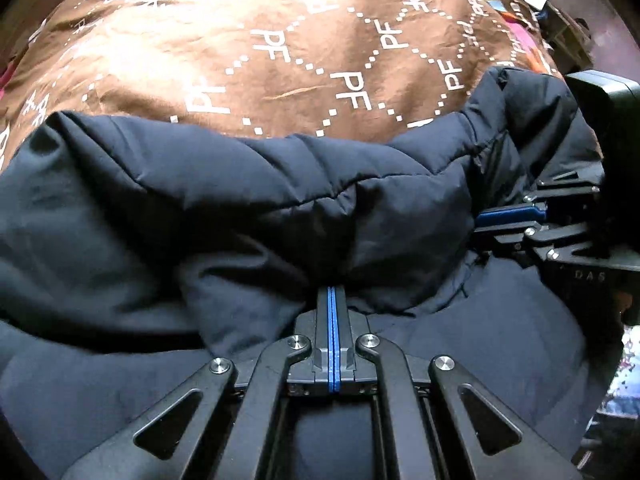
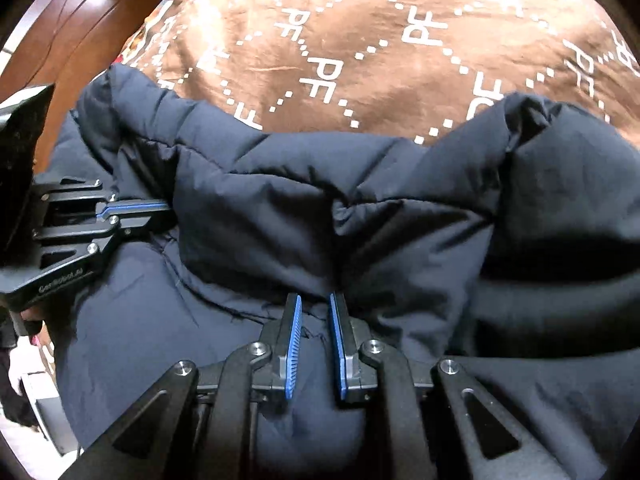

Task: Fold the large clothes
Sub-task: 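Lift the hem with both tools and fold it toward the fur collar, then open both tools, release the folded hem and pull back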

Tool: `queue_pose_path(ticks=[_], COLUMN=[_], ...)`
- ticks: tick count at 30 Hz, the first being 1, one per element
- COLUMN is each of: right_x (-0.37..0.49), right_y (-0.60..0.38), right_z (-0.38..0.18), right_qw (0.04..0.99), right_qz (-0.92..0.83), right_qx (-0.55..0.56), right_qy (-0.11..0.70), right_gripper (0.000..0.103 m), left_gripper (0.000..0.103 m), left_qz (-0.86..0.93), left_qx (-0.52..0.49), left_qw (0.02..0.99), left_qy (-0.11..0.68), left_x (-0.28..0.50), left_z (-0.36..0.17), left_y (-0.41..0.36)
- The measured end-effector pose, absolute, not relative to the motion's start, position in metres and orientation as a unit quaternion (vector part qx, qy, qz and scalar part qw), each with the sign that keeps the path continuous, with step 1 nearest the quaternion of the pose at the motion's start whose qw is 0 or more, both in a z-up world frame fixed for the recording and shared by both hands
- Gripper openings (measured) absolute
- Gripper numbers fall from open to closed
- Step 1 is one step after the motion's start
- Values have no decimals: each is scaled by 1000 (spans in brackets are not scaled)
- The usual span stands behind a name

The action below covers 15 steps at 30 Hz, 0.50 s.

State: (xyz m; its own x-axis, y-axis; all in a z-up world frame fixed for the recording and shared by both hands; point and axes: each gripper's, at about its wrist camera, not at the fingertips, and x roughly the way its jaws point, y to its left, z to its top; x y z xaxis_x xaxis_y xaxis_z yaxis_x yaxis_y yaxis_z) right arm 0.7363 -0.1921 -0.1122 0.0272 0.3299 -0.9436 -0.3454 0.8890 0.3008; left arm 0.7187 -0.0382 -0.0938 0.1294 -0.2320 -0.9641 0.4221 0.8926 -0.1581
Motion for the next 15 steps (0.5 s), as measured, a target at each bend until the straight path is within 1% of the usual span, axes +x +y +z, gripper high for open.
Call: queue_pose_path(ticks=[3, 5, 9, 11, 12, 13, 14, 15], right_x=[733, 733, 712, 695, 685, 676, 669, 666], right_y=[-184, -187, -208, -218, -222, -226, -233, -222], right_z=[-115, -108, -82, -63, -56, -46, -39, -33], right_qw=[732, 744, 784, 809, 818, 830, 839, 846], right_qz=[219, 214, 212, 212, 211, 207, 199, 188], right_qx=[-33, -26, 22, 41, 43, 44, 42, 42], right_qy=[644, 632, 582, 547, 534, 516, 505, 496], right_gripper=[13, 14, 16, 27, 30, 37, 47, 53], left_gripper=[4, 3, 4, 4, 4, 4, 6, 8], left_qz=[-201, -193, -184, -171, -160, -155, -150, -144], left_qx=[86, 86, 27, -1, -8, -9, -7, -2], left_qw=[757, 766, 792, 809, 821, 829, 837, 845], left_qy=[616, 607, 581, 563, 548, 537, 526, 515], left_x=[720, 715, 694, 684, 675, 670, 662, 653], left_z=[-97, -95, -76, -64, -56, -48, -40, -31], left_y=[-45, -48, -34, -24, -21, -24, -23, -24])
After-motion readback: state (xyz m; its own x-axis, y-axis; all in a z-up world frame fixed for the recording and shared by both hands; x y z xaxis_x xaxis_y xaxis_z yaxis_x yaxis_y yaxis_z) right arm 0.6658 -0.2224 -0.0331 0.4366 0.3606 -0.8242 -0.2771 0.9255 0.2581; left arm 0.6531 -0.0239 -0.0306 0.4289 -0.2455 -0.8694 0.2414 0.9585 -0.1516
